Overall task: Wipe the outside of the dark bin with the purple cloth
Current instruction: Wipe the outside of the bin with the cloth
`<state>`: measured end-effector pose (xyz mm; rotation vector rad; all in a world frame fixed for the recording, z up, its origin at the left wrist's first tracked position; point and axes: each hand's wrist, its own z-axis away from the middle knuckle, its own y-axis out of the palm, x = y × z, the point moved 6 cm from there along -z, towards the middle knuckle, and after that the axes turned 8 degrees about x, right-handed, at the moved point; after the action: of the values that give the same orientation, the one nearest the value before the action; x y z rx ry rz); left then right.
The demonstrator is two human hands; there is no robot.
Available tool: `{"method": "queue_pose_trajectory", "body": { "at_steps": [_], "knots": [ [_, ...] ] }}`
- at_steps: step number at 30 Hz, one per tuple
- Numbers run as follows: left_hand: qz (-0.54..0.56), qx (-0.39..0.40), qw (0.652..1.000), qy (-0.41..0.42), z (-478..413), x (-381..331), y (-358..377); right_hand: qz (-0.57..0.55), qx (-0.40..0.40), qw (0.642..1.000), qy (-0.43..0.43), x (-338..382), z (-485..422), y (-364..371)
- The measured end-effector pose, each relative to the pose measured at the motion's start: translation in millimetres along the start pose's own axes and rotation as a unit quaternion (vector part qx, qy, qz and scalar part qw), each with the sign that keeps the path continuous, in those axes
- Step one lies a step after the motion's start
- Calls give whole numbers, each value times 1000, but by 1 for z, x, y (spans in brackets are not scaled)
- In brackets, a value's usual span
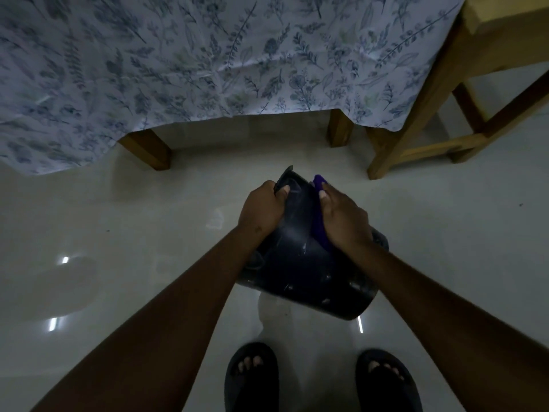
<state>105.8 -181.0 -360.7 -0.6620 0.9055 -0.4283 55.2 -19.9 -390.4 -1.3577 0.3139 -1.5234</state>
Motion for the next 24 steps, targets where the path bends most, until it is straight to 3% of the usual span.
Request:
{"method": "queue_pose_trajectory", "body": {
  "at_steps": [6, 10, 14, 18, 22, 24],
  "knots": [
    [13, 3, 1000, -1, -1, 9, 2, 141, -12, 988, -59, 13, 86, 42],
    [22, 22, 1000, 1, -2, 1, 1, 93, -22, 995, -21, 14, 33, 23],
    [167, 74, 983, -4, 25, 16, -2, 57, -38, 997, -41, 2, 20, 12],
    [63, 23, 998, 14, 55, 44, 3, 41, -27, 998, -44, 1, 10, 7],
    [32, 23, 999, 25, 19, 20, 2, 161, -33, 984, -61, -2, 81, 31],
    [10, 24, 999, 35, 5, 9, 4, 168, -30, 983, -71, 0, 89, 39]
  ]
}}
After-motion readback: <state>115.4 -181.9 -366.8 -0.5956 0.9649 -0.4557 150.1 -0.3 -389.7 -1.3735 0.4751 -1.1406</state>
